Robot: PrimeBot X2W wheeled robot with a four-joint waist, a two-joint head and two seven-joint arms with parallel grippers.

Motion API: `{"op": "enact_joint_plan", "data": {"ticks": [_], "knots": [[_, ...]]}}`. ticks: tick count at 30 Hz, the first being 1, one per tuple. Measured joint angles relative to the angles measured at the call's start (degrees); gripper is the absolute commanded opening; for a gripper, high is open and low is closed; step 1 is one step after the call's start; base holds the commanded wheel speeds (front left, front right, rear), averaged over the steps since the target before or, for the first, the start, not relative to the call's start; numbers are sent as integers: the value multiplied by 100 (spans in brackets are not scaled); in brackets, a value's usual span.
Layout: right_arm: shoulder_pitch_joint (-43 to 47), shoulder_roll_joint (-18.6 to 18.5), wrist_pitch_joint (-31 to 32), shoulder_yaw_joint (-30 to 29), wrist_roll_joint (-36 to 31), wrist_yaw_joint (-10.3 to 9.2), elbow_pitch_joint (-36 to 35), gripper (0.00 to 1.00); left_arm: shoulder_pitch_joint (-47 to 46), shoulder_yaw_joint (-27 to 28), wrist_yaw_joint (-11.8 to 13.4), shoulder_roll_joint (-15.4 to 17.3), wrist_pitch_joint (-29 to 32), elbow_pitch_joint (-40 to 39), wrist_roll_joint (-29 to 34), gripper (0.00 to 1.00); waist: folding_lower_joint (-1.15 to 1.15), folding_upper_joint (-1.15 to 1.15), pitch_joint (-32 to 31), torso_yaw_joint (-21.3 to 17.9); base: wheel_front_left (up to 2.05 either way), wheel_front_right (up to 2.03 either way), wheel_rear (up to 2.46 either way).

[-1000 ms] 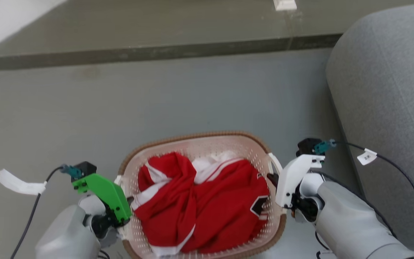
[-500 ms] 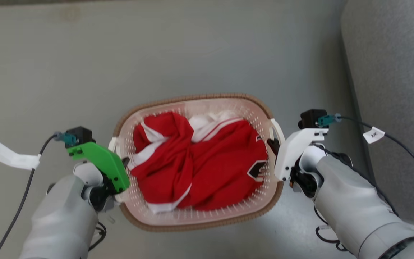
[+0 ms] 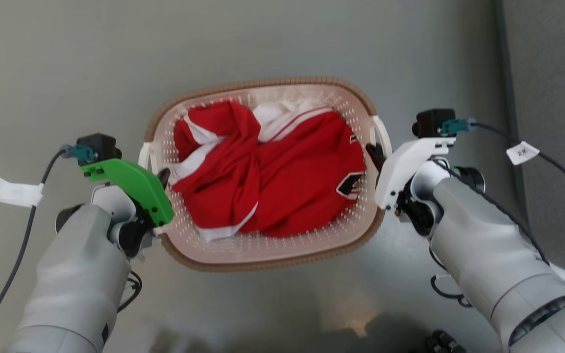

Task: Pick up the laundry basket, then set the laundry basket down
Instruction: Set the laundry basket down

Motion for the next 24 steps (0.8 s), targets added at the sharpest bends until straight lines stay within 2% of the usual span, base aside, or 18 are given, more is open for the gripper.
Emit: {"op": "enact_joint_plan", "data": {"ticks": [12,24], "knots": [[-229,-3,-146,-12,-1,1,113,0,-137,-126,0,-24,-336,14,13,0,0,0,753,51,0,0,0],[-326,1,-212,-9,-1,15,260,0,-194,-169,0,-77,-500,92,12,0,0,0,1070,77,0,0,0]]}}
